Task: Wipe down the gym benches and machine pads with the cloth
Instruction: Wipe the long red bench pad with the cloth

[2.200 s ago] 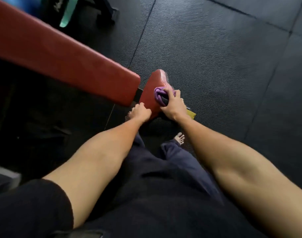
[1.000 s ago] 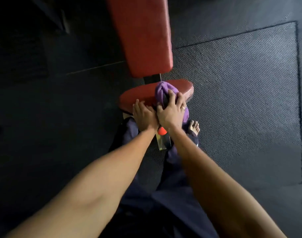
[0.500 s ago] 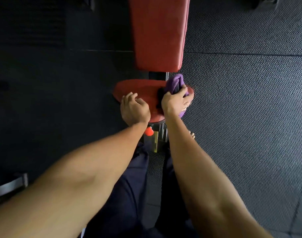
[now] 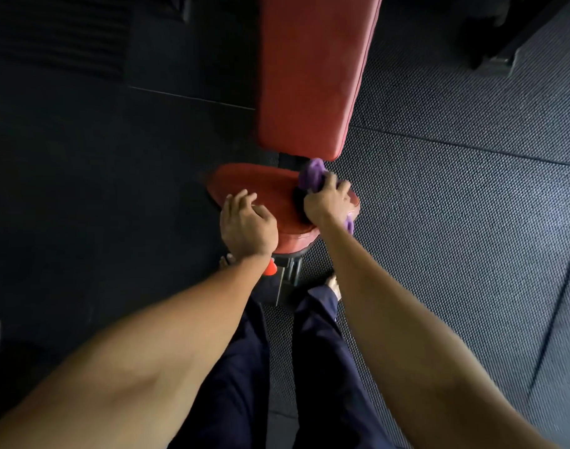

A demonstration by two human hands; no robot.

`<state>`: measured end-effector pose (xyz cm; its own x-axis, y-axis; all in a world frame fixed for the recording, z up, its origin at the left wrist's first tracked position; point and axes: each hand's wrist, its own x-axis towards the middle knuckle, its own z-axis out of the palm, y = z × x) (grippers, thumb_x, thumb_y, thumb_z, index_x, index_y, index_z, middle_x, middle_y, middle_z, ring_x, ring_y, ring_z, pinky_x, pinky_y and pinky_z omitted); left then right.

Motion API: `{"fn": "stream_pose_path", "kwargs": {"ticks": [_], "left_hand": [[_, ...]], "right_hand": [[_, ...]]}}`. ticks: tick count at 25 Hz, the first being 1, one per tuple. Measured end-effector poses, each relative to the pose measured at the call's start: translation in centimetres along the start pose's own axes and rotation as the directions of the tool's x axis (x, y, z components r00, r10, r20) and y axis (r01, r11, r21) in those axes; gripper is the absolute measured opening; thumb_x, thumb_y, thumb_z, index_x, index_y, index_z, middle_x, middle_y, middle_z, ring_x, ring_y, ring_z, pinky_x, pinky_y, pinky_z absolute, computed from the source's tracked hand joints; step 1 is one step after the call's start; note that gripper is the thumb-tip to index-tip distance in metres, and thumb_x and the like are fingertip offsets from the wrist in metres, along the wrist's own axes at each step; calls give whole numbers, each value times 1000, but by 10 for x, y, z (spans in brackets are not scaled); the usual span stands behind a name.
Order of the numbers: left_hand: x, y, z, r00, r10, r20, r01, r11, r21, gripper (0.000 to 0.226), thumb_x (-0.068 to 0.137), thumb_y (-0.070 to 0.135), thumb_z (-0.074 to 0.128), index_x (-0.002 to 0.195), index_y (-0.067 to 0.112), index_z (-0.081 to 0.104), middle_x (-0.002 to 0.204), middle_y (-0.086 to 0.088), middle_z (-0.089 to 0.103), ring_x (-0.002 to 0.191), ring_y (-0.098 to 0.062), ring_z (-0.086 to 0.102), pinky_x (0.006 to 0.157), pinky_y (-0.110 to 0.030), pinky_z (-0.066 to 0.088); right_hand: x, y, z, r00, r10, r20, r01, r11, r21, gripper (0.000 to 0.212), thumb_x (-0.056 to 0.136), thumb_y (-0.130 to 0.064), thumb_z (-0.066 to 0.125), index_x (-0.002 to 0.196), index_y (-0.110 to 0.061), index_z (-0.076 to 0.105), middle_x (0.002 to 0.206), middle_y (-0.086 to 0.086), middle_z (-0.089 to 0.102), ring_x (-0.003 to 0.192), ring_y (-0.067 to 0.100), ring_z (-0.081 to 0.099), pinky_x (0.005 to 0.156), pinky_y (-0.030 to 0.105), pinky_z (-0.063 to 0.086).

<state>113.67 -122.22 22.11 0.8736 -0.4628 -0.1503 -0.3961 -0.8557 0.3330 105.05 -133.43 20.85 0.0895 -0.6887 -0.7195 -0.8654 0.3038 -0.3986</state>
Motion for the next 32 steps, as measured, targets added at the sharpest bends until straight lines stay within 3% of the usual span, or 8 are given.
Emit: {"fn": "stream_pose_path", "kwargs": {"ticks": [3,6,10,13,19,23,26,32], "left_hand": [[-1,-1,2,999,18,-27,-18,1000,6,50,83,23,34,105,11,77,121,-4,72,126,-30,59,109,-43,45],[-1,-2,4,1000,9,-30,-9,1000,3,44,82,19,40,103,11,78,119,-3,73,124,-29,60,107,-43,47],[-1,2,2,1000,3,-2,-3,1000,7,49,84,25,35,105,16,78,123,3,71,129,-26,56,111,-41,42],[-1,-1,2,1000,19,24,-20,999,40,48,85,25,36,107,17,77,125,4,70,131,-25,54,113,-38,39],[-1,-3,3,996,82,-31,-81,996,40,44,81,19,40,102,15,78,117,-3,73,122,-32,60,106,-42,46],[-4,0,-3,996,83,37,-84,996,36,46,83,24,33,103,21,75,118,2,71,127,-31,56,110,-44,41],[-4,1,-13,977,201,66,-207,974,94,45,84,26,32,107,21,71,116,0,71,123,-30,57,111,-50,38],[6,12,-15,757,524,391,-602,792,104,53,92,34,33,127,12,66,129,-7,67,127,-26,56,113,-45,37]], "right_hand": [[-32,-7,2,933,-352,75,353,936,6,51,96,-23,59,145,-23,46,133,12,44,118,42,54,97,50,45],[-51,29,-13,867,-495,47,493,868,54,52,92,-12,60,143,-19,50,127,6,47,108,31,58,88,44,51],[-12,49,-19,973,-228,-38,229,973,20,58,88,-14,57,145,-19,46,139,11,41,129,36,39,112,51,34],[-3,12,-5,996,-39,-79,40,999,15,59,87,-19,56,144,-26,45,142,11,38,129,40,38,111,53,32],[-82,19,9,938,-252,-240,304,929,212,50,82,-15,68,129,-16,52,127,8,46,115,33,49,99,50,44],[-51,26,9,962,84,-258,-31,979,201,58,86,-28,68,137,-16,41,146,14,33,134,42,35,109,59,34],[-14,20,-10,922,310,-230,-212,905,368,60,87,-33,69,137,-17,41,146,10,28,135,40,35,110,54,33],[-61,27,11,973,50,-224,22,952,307,74,94,-37,59,155,-47,19,160,8,15,134,43,36,104,52,40]]}}
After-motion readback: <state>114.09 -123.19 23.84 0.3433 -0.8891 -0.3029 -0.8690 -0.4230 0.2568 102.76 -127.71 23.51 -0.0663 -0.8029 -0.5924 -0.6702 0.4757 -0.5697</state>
